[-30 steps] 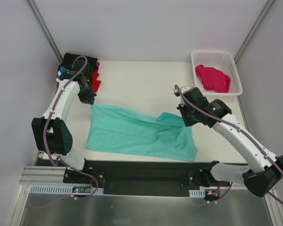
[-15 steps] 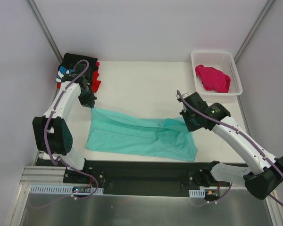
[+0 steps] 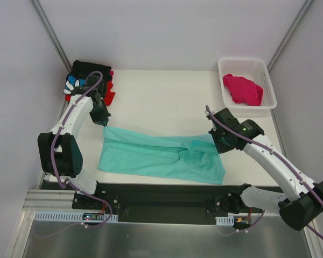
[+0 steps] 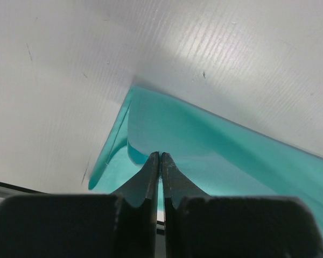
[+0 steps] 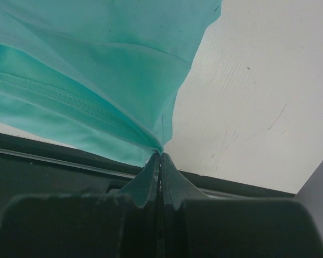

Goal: Fold and stack the t-shirts

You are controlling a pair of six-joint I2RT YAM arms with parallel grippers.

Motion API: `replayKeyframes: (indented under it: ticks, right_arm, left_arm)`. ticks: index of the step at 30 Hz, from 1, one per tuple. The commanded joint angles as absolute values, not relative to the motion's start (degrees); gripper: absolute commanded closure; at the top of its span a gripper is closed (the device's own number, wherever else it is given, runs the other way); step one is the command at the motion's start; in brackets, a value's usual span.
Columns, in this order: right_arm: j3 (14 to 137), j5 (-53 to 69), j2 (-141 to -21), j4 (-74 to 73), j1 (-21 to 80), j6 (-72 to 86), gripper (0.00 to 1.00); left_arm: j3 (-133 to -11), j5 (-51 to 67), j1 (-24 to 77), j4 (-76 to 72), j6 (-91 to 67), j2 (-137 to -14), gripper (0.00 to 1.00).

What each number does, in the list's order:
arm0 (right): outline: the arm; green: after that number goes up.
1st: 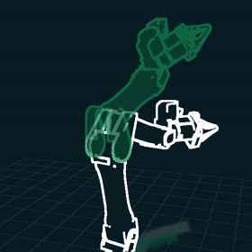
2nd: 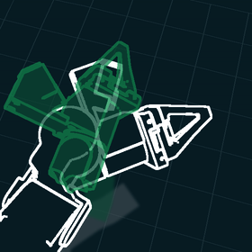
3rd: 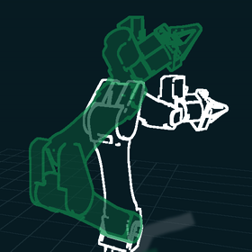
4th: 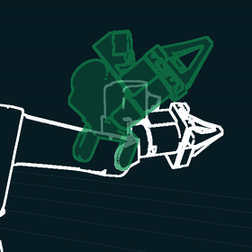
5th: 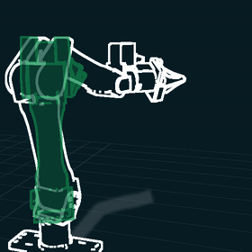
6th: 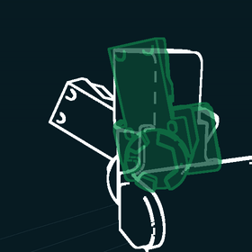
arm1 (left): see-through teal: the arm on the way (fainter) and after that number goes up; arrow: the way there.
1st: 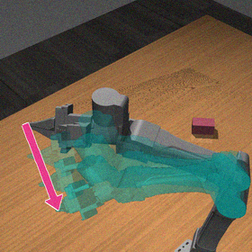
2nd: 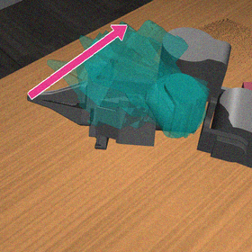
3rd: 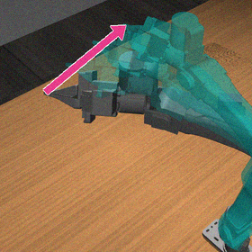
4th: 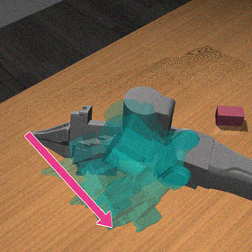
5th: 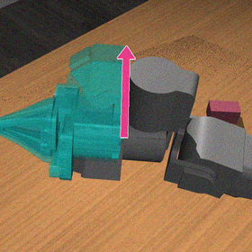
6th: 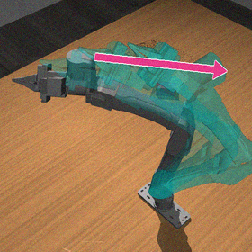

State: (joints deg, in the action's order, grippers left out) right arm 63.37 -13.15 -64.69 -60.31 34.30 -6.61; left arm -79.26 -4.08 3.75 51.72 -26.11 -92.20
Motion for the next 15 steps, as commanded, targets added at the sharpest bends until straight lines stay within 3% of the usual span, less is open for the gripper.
replayKeyframes:
  ticks: [1,15]
  right_arm:
    - [62.49,-10.73,-62.84,-62.66,34.19,-5.19,0.99]
    - [59.06,-5.98,-65.56,-61.35,36.91,-3.69,0.99]
  left_arm:
    - [-78.49,-6.77,3.52,52.29,-25.14,-89.74,1.00]
    - [-80.50,-6.94,0.88,51.24,-25.14,-94.83,1.00]
